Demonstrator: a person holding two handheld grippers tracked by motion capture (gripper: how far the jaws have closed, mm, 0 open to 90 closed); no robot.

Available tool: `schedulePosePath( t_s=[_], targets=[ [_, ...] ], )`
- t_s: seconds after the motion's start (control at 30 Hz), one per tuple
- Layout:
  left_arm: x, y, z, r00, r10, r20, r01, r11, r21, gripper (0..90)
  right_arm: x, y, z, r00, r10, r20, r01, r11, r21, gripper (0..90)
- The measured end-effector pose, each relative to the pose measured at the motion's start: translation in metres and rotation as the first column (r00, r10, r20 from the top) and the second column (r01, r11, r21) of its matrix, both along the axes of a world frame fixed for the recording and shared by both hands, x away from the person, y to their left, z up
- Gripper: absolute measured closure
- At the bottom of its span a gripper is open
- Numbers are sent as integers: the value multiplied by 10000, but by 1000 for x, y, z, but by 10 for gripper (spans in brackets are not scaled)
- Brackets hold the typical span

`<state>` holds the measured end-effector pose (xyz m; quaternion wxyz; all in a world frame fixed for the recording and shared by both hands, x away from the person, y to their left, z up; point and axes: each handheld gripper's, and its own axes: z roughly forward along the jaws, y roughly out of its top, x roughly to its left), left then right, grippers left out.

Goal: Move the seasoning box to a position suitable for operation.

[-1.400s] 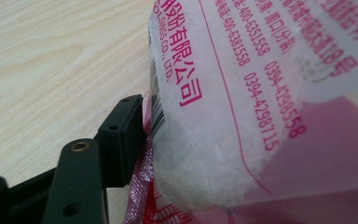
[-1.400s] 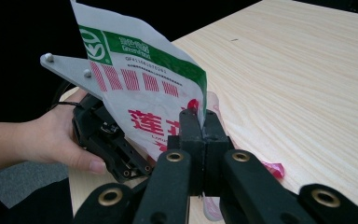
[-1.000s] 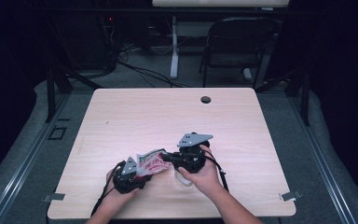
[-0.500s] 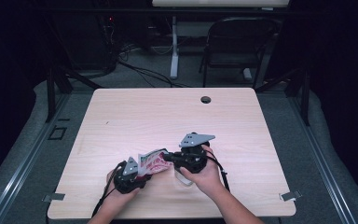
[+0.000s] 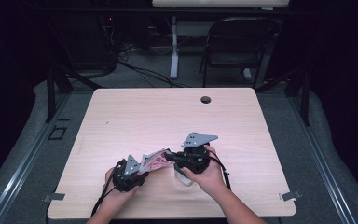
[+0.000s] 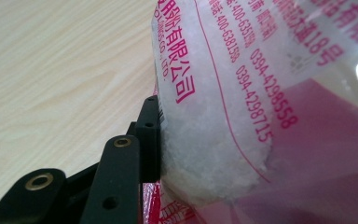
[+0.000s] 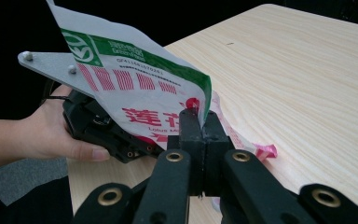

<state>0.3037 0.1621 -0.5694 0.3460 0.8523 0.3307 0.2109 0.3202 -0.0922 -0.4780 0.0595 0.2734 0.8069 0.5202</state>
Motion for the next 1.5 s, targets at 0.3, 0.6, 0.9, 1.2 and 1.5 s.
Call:
schedulePosePath(
  t_s=[0.3, 0.6, 0.9, 1.2, 1.5],
  targets=[
    [-2, -4, 9, 9973, 113, 722, -162, 9975, 683, 627, -2, -7, 1, 10000, 4, 17, -3, 10000, -68, 900],
    [-4, -6, 19, 9893, 153, 1454, -359, 9895, 1397, 631, -6, -13, 0, 9995, -124, 295, 127, 9999, -91, 900],
    [-4, -17, 24, 9826, 44, 1857, -433, 9775, 2063, 634, -7, -27, -8, 9993, -260, 272, 256, 9996, 131, 900],
    [-3, -25, 28, 9786, -10, 2060, -508, 9680, 2459, 636, -9, -36, -15, 9986, -426, 309, 416, 9986, 321, 900],
    [-2, -30, 30, 9741, -66, 2261, -549, 9628, 2646, 637, -10, -41, -16, 9981, -536, 316, 522, 9977, 432, 897]
  ],
)
